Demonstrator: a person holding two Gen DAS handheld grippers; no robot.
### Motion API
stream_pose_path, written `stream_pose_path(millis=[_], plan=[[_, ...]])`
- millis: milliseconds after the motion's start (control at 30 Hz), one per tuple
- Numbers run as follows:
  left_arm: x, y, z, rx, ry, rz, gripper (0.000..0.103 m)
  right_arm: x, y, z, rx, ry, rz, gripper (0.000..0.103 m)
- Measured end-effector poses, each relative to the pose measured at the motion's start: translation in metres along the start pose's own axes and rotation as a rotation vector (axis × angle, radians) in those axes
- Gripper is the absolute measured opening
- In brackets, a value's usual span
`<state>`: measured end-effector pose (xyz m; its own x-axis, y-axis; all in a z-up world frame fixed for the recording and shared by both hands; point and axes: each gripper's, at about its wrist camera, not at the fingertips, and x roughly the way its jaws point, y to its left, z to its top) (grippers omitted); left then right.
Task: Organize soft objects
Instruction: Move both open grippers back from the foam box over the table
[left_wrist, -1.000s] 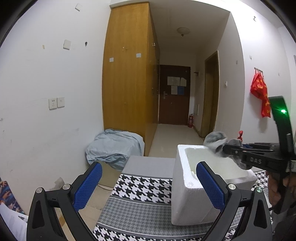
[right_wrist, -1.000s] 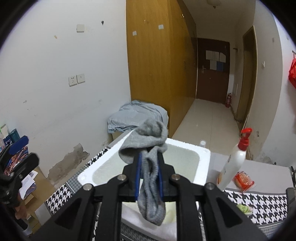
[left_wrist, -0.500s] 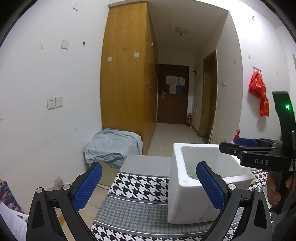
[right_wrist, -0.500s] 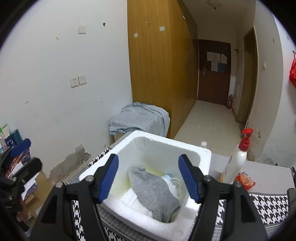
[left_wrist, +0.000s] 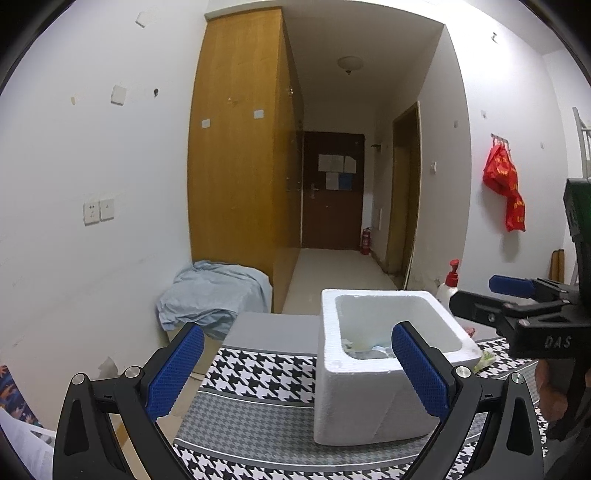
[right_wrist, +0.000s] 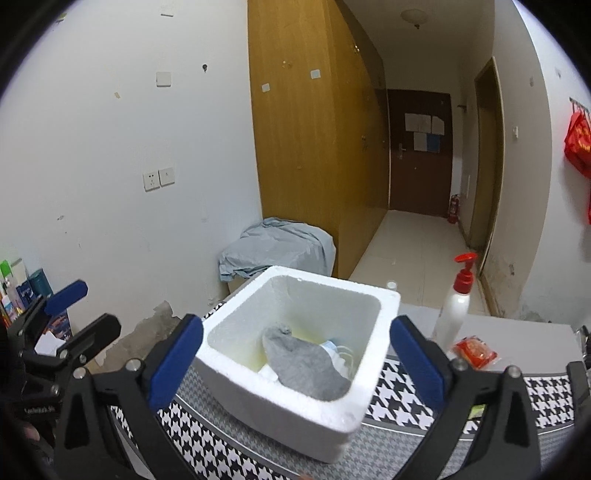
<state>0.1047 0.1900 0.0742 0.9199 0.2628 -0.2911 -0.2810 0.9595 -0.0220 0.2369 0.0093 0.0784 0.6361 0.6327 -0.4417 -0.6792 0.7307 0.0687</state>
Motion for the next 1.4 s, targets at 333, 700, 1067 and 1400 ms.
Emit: stream_pose_path(millis=[333, 700, 1067, 1400], plan=[[-0.008, -0.020, 0.004, 0.022, -0.019, -0.028, 0.102, -0.028, -0.005, -0.008, -0.013, -0.024, -0.009, 0.103], [-0.015, -0.037, 0.004, 0.023, -0.029, -0.049, 0.102, -0.059, -0.009, -0.021, -0.022, -0.082, -0.010, 0.103], [-0.018, -0.046, -0.002, -0.007, -0.022, -0.071, 0.102, -0.074, -0.020, -0.044, -0.021, -0.103, -0.017, 0.103], [-0.017, -0.060, -0.010, -0.012, -0.024, -0.109, 0.102, -0.083, -0.036, -0.060, 0.022, -0.096, -0.044, 0.103]])
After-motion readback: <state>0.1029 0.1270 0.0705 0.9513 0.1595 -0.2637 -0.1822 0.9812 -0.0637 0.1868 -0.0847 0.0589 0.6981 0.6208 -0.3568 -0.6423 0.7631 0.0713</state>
